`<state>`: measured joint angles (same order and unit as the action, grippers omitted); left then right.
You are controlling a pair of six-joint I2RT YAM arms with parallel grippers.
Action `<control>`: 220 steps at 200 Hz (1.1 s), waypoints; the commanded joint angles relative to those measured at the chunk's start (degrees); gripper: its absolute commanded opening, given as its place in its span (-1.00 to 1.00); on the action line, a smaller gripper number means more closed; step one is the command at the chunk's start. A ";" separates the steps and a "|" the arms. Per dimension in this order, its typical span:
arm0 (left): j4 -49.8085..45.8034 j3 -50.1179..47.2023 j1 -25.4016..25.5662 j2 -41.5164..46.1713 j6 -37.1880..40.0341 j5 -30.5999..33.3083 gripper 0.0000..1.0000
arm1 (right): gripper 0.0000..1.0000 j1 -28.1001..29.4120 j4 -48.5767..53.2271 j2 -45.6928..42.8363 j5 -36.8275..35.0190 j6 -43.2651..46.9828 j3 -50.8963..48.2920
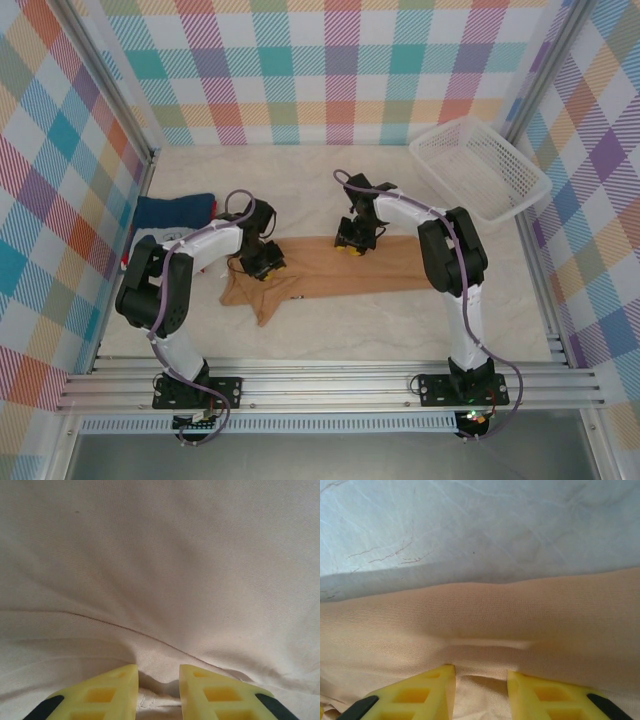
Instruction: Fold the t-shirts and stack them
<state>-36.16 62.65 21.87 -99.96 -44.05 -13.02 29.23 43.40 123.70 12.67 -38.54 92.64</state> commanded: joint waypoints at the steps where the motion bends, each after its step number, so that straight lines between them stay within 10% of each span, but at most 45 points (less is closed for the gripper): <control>1: -2.77 -1.24 0.81 1.29 1.29 0.68 -0.45 | -0.34 -0.05 2.04 -0.19 0.34 -1.22 -0.08; 220: -6.59 -3.93 6.59 9.26 0.03 -4.17 -1.00 | -0.33 0.01 4.00 1.43 -0.80 -1.73 0.61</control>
<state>-38.79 58.94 25.87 -92.40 -43.55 -14.57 29.23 44.45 123.72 12.49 -39.86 92.64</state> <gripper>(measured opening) 0.050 0.332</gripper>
